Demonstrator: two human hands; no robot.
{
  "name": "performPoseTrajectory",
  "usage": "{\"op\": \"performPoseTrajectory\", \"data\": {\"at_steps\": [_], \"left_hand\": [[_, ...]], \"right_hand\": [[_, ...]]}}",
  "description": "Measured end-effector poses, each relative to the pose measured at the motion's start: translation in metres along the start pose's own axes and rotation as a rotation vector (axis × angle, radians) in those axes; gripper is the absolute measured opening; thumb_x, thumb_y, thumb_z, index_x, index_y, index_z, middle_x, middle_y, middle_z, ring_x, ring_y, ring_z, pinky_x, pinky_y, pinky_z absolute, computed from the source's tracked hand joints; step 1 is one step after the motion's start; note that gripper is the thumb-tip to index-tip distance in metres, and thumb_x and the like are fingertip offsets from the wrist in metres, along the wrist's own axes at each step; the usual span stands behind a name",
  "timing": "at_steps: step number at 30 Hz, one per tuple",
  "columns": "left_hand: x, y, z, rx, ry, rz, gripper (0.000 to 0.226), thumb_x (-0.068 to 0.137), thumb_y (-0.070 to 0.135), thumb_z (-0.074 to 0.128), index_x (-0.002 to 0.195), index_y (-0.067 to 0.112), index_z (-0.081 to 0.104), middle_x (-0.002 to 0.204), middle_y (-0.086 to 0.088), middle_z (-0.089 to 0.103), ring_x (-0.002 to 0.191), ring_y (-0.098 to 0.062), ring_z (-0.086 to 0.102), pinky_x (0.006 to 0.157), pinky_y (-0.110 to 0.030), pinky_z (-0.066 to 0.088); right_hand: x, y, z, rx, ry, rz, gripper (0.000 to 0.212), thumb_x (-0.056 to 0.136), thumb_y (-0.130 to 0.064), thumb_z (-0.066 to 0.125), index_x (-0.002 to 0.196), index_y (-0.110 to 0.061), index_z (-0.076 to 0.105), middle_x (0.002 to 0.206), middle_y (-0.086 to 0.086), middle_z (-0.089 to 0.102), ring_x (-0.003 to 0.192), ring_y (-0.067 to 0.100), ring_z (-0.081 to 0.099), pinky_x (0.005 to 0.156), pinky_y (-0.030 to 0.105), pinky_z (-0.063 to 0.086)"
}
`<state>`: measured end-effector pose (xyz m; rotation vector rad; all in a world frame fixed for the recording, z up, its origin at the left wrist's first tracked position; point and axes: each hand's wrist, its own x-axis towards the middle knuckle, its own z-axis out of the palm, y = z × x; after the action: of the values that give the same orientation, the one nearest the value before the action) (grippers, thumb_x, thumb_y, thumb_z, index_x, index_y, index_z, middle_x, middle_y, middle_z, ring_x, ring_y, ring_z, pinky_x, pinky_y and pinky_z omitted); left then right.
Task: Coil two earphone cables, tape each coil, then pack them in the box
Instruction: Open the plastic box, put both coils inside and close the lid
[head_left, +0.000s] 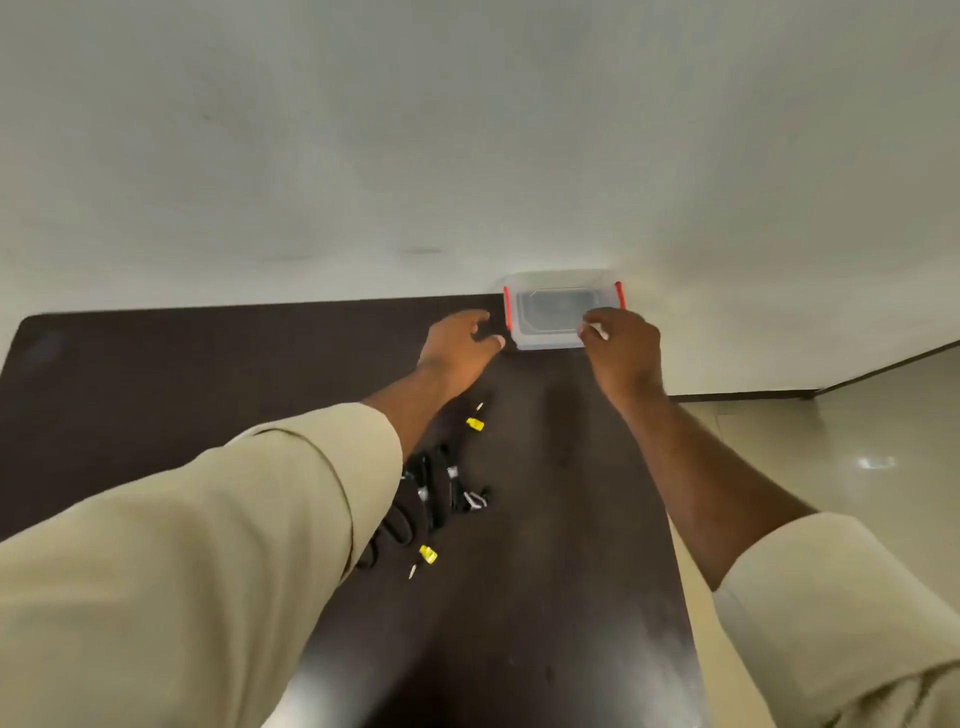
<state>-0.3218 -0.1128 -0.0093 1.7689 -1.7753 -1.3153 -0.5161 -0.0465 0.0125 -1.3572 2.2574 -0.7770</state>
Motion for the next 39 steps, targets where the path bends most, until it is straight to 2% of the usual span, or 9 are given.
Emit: {"op": "performPoseTrajectory", "data": {"at_steps": [3,6,10,14,18,22,25,32,39], "left_hand": [[0.030,0.023,0.016,-0.038,-0.033,-0.088,0.058,0.085,0.029,0.068,0.139,0.018,0.048,0.123,-0.007,0.062,0.092,-0.015,0.061,0.076,-0.021,0.046],[0.045,0.037,0.026,-0.067,-0.098,-0.197,0.042,0.089,0.031,0.062,0.128,0.018,0.053,0.104,-0.008,0.064,0.075,-0.019,0.060,0.057,-0.027,0.050],[0.061,0.044,0.033,-0.108,-0.061,-0.228,0.030,0.089,0.018,0.064,0.117,0.010,0.056,0.109,-0.015,0.065,0.091,-0.031,0.067,0.069,-0.040,0.060],[0.062,0.036,0.029,-0.174,-0.035,-0.228,0.036,0.086,0.000,0.061,0.120,0.010,0.057,0.110,-0.016,0.064,0.095,-0.035,0.067,0.074,-0.046,0.060],[0.033,0.024,0.007,-0.290,-0.012,-0.169,0.036,0.086,-0.004,0.059,0.120,0.010,0.060,0.098,-0.013,0.066,0.078,-0.027,0.064,0.068,-0.038,0.058],[-0.028,0.002,-0.036,-0.419,0.002,-0.124,0.038,0.088,-0.003,0.062,0.123,0.012,0.061,0.084,-0.007,0.067,0.068,-0.020,0.063,0.066,-0.033,0.058],[-0.092,-0.030,-0.071,-0.493,0.037,-0.135,0.034,0.089,-0.001,0.063,0.121,0.012,0.063,0.084,-0.005,0.071,0.070,-0.018,0.068,0.070,-0.035,0.060],[-0.250,-0.138,-0.124,-0.640,0.141,-0.268,0.027,0.090,-0.003,0.060,0.109,0.014,0.069,0.088,-0.006,0.075,0.076,-0.017,0.072,0.064,-0.029,0.059],[-0.324,-0.245,-0.156,-0.660,0.117,-0.408,0.024,0.090,0.002,0.063,0.094,0.023,0.074,0.091,-0.001,0.077,0.080,-0.016,0.074,0.062,-0.030,0.059]], "right_hand": [[0.031,0.022,-0.006,0.042,-0.016,0.105,0.039,0.093,-0.014,0.057,0.131,-0.010,0.058,0.137,0.009,0.057,0.126,0.025,0.052,0.107,0.026,0.033],[0.044,0.033,0.001,0.100,-0.042,0.205,0.043,0.092,-0.008,0.053,0.135,-0.012,0.053,0.137,0.010,0.056,0.125,0.029,0.052,0.107,0.032,0.037],[0.057,0.041,0.010,0.127,-0.005,0.259,0.033,0.092,-0.009,0.053,0.124,-0.009,0.062,0.122,0.013,0.065,0.110,0.033,0.060,0.097,0.038,0.047],[0.063,0.044,0.010,0.174,0.049,0.331,0.020,0.091,-0.014,0.053,0.093,-0.005,0.071,0.094,0.015,0.071,0.087,0.036,0.064,0.084,0.044,0.053],[0.043,0.030,0.005,0.296,0.026,0.371,0.014,0.084,-0.016,0.059,0.083,-0.020,0.073,0.083,0.004,0.071,0.080,0.029,0.065,0.080,0.043,0.058],[-0.010,-0.005,0.001,0.503,-0.004,0.382,0.018,0.083,-0.014,0.069,0.076,-0.031,0.070,0.079,-0.005,0.072,0.080,0.020,0.070,0.067,0.027,0.060],[-0.073,-0.032,0.005,0.657,-0.065,0.399,0.007,0.085,-0.015,0.072,0.084,-0.022,0.071,0.080,-0.005,0.073,0.077,0.014,0.072,0.058,0.017,0.055],[-0.242,-0.070,0.063,0.784,-0.215,0.525,0.002,0.085,-0.010,0.072,0.086,-0.009,0.071,0.078,0.006,0.074,0.072,0.016,0.071,0.069,0.031,0.060],[-0.357,-0.088,0.122,0.822,-0.283,0.717,0.006,0.080,-0.002,0.074,0.084,-0.005,0.070,0.084,0.012,0.075,0.078,0.024,0.072,0.073,0.035,0.060]]}}
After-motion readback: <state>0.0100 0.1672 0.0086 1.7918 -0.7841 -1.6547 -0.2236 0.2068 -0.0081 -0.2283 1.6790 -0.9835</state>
